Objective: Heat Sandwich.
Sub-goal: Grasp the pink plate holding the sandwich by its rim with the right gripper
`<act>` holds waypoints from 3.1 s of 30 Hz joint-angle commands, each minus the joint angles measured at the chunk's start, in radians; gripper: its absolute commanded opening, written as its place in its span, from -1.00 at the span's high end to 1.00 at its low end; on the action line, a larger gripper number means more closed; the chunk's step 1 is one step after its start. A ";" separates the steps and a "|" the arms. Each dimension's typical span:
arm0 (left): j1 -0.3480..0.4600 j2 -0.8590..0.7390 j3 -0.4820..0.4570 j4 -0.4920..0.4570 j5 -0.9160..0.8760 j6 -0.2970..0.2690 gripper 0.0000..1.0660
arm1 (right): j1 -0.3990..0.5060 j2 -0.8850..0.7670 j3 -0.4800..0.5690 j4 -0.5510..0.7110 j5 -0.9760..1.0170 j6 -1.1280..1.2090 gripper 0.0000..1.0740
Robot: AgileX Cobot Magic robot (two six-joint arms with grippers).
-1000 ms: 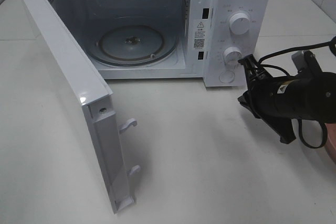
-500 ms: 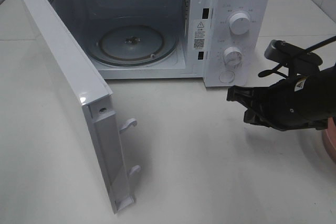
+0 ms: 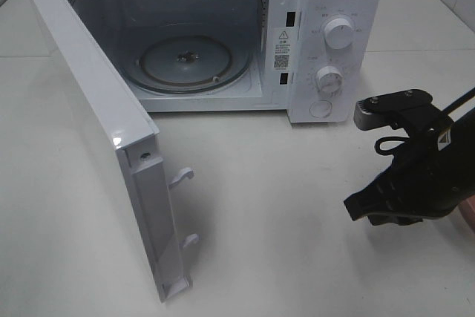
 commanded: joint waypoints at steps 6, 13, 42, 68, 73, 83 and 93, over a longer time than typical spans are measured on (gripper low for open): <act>-0.004 -0.026 0.003 -0.001 -0.006 0.000 -0.83 | -0.050 -0.046 -0.084 -0.066 0.248 -0.019 0.61; -0.004 -0.026 0.003 -0.001 -0.006 0.000 -0.83 | -0.174 -0.046 -0.173 -0.140 0.409 -0.004 0.29; -0.004 -0.026 0.003 -0.001 -0.006 0.000 -0.83 | -0.379 0.130 -0.278 -0.304 0.392 0.086 -0.85; -0.004 -0.026 0.003 -0.001 -0.006 0.000 -0.83 | -0.379 0.352 -0.278 -0.328 0.270 0.125 -0.74; -0.004 -0.026 0.003 -0.001 -0.006 0.000 -0.83 | -0.379 0.371 -0.278 -0.328 0.260 0.135 -0.72; -0.004 -0.026 0.003 -0.001 -0.006 0.000 -0.83 | -0.379 0.385 -0.278 -0.328 0.267 0.140 -0.47; -0.004 -0.026 0.003 -0.001 -0.006 0.000 -0.83 | -0.379 0.385 -0.278 -0.434 0.294 0.250 1.00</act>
